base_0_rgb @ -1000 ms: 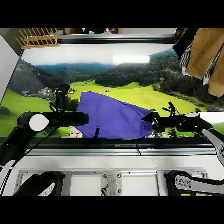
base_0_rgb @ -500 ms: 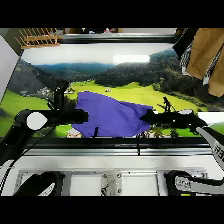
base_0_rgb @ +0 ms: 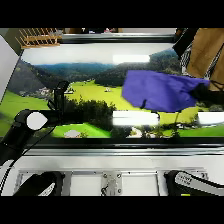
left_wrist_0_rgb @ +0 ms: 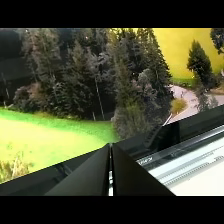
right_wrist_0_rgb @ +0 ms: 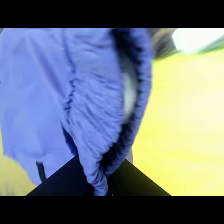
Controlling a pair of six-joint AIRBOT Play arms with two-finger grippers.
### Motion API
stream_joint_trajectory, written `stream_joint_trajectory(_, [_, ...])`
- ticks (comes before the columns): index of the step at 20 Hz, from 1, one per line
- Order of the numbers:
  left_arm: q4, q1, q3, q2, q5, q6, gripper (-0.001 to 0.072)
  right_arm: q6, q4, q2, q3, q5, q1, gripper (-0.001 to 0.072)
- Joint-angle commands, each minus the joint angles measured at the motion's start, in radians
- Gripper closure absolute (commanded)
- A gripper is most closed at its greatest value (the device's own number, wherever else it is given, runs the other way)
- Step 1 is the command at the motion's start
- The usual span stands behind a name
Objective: Fold the clothes and pants, and hang the long-sleeved shirts on hangers.
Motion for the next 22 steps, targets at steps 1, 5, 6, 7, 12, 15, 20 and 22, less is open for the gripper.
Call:
stream_joint_trajectory(1, [0.0, 0.0, 0.001, 0.0, 0.0, 0.0, 0.07, 0.121, -0.082, 0.008, 0.04, 0.027, -0.216, 0.0696])
stream_joint_trajectory(5, [-0.001, 0.0, 0.001, 0.0, 0.0, -0.001, 0.07, 0.304, -0.312, 0.093, -0.069, 0.073, -0.287, 0.0696])
stream_joint_trajectory(6, [-0.001, 0.0, 0.001, 0.0, 0.0, -0.003, 0.07, 0.369, -0.383, 0.138, -0.123, 0.07, -0.285, 0.0696])
stream_joint_trajectory(7, [-0.002, -0.001, 0.001, 0.0, 0.0, -0.006, 0.07, 0.423, -0.441, 0.19, -0.188, 0.063, -0.282, 0.0696])
stream_joint_trajectory(12, [-0.002, -0.001, 0.001, 0.0, 0.0, -0.006, 0.07, 0.477, -0.477, 0.377, -0.462, 0.033, -0.276, 0.0695])
stream_joint_trajectory(15, [-0.002, -0.001, 0.001, 0.0, 0.0, -0.006, 0.07, 0.476, -0.474, 0.4, -0.526, 0.073, -0.276, 0.0685])
stream_joint_trajectory(20, [-0.001, -0.001, 0.001, 0.0, -0.008, -0.006, 0.07, 0.396, -0.496, 0.41, -0.496, 0.138, -0.287, -0.0001])
stream_joint_trajectory(22, [-0.001, 0.0, 0.001, 0.0, -0.008, -0.006, 0.07, 0.394, -0.588, 0.423, -0.41, 0.159, -0.303, -0.0001])
